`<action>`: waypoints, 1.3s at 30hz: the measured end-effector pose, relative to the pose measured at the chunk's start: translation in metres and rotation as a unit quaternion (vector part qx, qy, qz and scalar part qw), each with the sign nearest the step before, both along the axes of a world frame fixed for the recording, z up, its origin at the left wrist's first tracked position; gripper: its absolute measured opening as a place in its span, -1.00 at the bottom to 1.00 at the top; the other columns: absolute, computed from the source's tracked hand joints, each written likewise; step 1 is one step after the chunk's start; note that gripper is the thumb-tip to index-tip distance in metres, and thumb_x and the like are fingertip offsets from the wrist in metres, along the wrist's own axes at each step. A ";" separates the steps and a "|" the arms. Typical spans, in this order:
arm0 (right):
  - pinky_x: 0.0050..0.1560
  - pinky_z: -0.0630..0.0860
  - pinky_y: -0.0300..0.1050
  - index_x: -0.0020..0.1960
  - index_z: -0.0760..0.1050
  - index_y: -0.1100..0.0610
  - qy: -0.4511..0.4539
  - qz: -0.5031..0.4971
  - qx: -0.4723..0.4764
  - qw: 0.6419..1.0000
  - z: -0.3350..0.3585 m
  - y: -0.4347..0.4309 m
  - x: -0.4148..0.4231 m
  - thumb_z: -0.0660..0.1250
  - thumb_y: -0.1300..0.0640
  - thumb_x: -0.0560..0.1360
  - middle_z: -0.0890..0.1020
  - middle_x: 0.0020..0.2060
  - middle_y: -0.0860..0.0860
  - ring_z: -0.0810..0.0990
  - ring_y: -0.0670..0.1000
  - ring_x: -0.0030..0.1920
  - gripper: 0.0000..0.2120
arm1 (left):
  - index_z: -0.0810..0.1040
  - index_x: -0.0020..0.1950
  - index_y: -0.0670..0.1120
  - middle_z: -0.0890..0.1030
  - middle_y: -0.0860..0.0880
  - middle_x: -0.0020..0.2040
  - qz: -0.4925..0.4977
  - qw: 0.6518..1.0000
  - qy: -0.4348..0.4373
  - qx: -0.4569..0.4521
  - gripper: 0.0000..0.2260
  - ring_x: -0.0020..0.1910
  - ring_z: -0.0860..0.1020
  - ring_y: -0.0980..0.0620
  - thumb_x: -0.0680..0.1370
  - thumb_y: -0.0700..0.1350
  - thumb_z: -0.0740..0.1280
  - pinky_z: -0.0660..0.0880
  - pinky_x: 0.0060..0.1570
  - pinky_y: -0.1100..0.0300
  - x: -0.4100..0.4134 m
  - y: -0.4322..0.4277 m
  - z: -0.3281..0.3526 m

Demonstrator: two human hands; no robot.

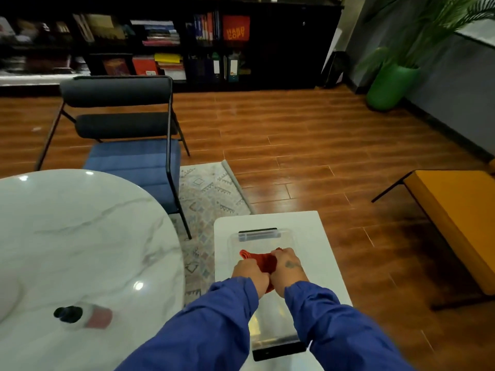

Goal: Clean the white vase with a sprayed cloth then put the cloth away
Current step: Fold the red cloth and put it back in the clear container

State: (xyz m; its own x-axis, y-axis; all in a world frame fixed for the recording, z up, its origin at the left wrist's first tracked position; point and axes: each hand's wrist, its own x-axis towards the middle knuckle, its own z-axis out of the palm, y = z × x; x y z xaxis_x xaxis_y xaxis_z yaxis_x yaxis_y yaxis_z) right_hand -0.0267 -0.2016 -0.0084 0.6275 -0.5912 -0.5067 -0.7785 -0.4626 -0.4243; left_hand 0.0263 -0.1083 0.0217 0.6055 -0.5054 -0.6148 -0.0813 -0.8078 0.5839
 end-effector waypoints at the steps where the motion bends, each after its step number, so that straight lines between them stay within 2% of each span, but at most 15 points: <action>1: 0.11 0.52 -0.09 0.18 0.48 0.18 0.007 0.001 -0.001 1.000 -0.005 -0.001 0.004 0.29 0.22 0.49 0.41 0.22 0.10 0.55 0.13 0.09 -0.74 | 0.56 0.18 -0.15 0.61 -0.14 0.15 0.009 1.000 0.004 0.011 -0.74 0.13 0.56 -0.15 0.54 -0.14 0.23 0.45 0.03 0.20 0.003 -0.004 -0.003; 6: 0.14 0.51 -0.07 0.23 0.42 0.14 0.004 -0.035 0.022 0.999 -0.030 0.000 0.007 0.25 0.16 0.53 0.35 0.26 0.07 0.54 0.12 0.07 -0.72 | 0.52 0.21 -0.20 0.57 -0.18 0.19 0.023 0.998 0.018 0.057 -0.73 0.16 0.54 -0.18 0.56 -0.17 0.21 0.39 -0.05 0.16 0.010 -0.018 -0.022; 9: 0.15 0.46 -0.16 0.35 0.34 0.11 -0.003 -0.025 0.025 0.999 -0.038 0.001 0.003 0.22 0.18 0.55 0.29 0.37 0.05 0.51 0.10 0.14 -0.63 | 0.47 0.26 -0.20 0.53 -0.18 0.24 0.004 0.997 0.018 0.069 -0.71 0.20 0.51 -0.17 0.56 -0.18 0.20 0.42 0.07 0.13 0.013 -0.021 -0.026; 12: 0.23 0.49 -0.06 0.35 0.35 0.06 -0.015 -0.018 0.040 0.999 -0.031 0.003 0.001 0.24 0.17 0.53 0.26 0.42 0.06 0.52 0.13 0.17 -0.61 | 0.43 0.31 -0.18 0.51 -0.17 0.27 -0.014 0.998 0.013 0.066 -0.68 0.23 0.49 -0.16 0.56 -0.16 0.21 0.42 0.18 0.10 0.015 -0.019 -0.025; 15: 0.19 0.41 -0.18 0.35 0.40 0.08 -0.024 0.009 0.041 0.999 -0.014 0.003 -0.002 0.17 0.27 0.53 0.22 0.44 0.07 0.48 0.13 0.23 -0.60 | 0.44 0.31 -0.13 0.53 -0.12 0.26 -0.012 1.000 0.003 0.014 -0.67 0.20 0.51 -0.14 0.54 -0.12 0.23 0.44 0.20 0.11 0.017 -0.011 -0.013; 17: 0.16 0.41 -0.20 0.34 0.42 0.12 -0.059 0.016 0.022 0.998 0.004 0.004 -0.004 0.17 0.32 0.53 0.31 0.38 0.07 0.49 0.10 0.22 -0.60 | 0.42 0.35 -0.06 0.51 -0.05 0.30 0.006 0.999 -0.013 -0.036 -0.62 0.24 0.50 -0.08 0.54 -0.06 0.26 0.39 0.23 0.18 0.021 0.002 0.003; 19: 0.14 0.46 -0.22 0.32 0.45 0.09 -0.116 0.013 0.021 0.993 0.023 0.008 -0.003 0.22 0.30 0.53 0.43 0.31 0.04 0.53 0.02 0.13 -0.62 | 0.46 0.33 -0.04 0.53 -0.04 0.29 0.038 0.995 -0.024 -0.094 -0.62 0.22 0.53 -0.03 0.52 -0.03 0.32 0.41 0.27 0.18 0.027 0.019 0.022; 23: -0.19 0.42 -0.51 0.18 0.54 -0.02 -0.224 0.041 0.077 0.971 0.062 0.034 0.012 0.33 0.24 0.51 0.60 0.07 -0.11 0.58 -0.21 -0.08 -0.71 | 0.57 0.18 -0.03 0.61 0.03 0.11 0.115 0.975 -0.053 -0.181 -0.72 0.03 0.59 0.10 0.49 -0.06 0.39 0.49 0.11 0.26 0.041 0.070 0.060; 25: -0.20 0.44 -0.53 0.12 0.56 -0.04 -0.264 0.081 0.115 0.954 0.079 0.055 0.027 0.35 0.26 0.49 0.62 -0.01 -0.15 0.58 -0.21 -0.09 -0.72 | 0.59 0.14 0.00 0.64 0.07 0.05 0.158 0.963 -0.076 -0.205 -0.76 -0.02 0.60 0.15 0.48 -0.05 0.40 0.51 0.05 0.32 0.046 0.102 0.074; 27: -0.17 0.52 -0.42 0.09 0.56 -0.06 -0.283 0.110 0.158 0.940 0.086 0.076 0.043 0.37 0.26 0.49 0.64 -0.04 -0.12 0.61 -0.15 -0.09 -0.73 | 0.62 0.09 0.01 0.66 0.08 -0.01 0.182 0.954 -0.089 -0.222 -0.80 -0.05 0.61 0.18 0.48 -0.07 0.39 0.51 -0.02 0.41 0.045 0.128 0.080; 29: -0.14 0.60 -0.25 0.10 0.57 -0.06 -0.283 0.134 0.186 0.931 0.086 0.099 0.057 0.37 0.26 0.48 0.65 -0.04 -0.09 0.63 -0.08 -0.08 -0.72 | 0.63 0.06 0.01 0.67 0.11 -0.06 0.206 0.947 -0.105 -0.224 -0.84 -0.11 0.61 0.25 0.48 -0.10 0.39 0.48 -0.12 0.51 0.040 0.151 0.081; 31: -0.11 0.63 -0.17 0.08 0.56 -0.09 -0.266 0.164 0.202 0.928 0.083 0.125 0.071 0.37 0.29 0.46 0.64 -0.03 -0.08 0.62 -0.05 -0.08 -0.67 | 0.63 0.04 0.00 0.65 0.14 -0.06 0.243 0.937 -0.118 -0.222 -0.85 -0.11 0.61 0.26 0.49 -0.12 0.38 0.45 -0.17 0.56 0.033 0.177 0.079; 34: -0.11 0.60 -0.22 0.11 0.55 -0.09 -0.240 0.206 0.221 0.923 0.073 0.160 0.084 0.36 0.28 0.47 0.62 -0.01 -0.08 0.62 -0.04 -0.08 -0.67 | 0.62 0.02 0.01 0.64 0.14 -0.07 0.301 0.922 -0.130 -0.207 -0.88 -0.11 0.60 0.21 0.50 -0.11 0.37 0.44 -0.19 0.57 0.027 0.213 0.071; 36: -0.12 0.59 -0.23 0.15 0.54 -0.06 -0.223 0.233 0.223 0.920 0.065 0.180 0.091 0.37 0.25 0.47 0.61 0.00 -0.08 0.61 -0.03 -0.09 -0.68 | 0.62 0.01 0.03 0.64 0.15 -0.09 0.341 0.912 -0.135 -0.184 -0.89 -0.11 0.59 0.25 0.50 -0.09 0.37 0.43 -0.20 0.57 0.023 0.237 0.063; 39: -0.23 0.54 -0.34 0.20 0.50 -0.07 -0.197 0.265 0.215 0.919 0.058 0.203 0.099 0.37 0.23 0.48 0.57 0.07 -0.10 0.60 -0.08 -0.12 -0.66 | 0.63 -0.01 0.02 0.65 0.12 -0.10 0.394 0.896 -0.139 -0.148 -0.89 -0.10 0.60 0.22 0.49 -0.08 0.37 0.42 -0.18 0.53 0.021 0.265 0.052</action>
State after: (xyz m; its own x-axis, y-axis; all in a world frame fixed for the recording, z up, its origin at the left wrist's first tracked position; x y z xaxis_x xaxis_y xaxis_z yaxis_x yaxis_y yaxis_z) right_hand 0.0721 0.0018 0.0491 0.9546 0.0517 -0.2934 -0.2390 -0.4555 -0.8576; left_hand 0.0469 0.1572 0.0741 0.9551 0.0305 -0.2948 0.2713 -0.4906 0.8281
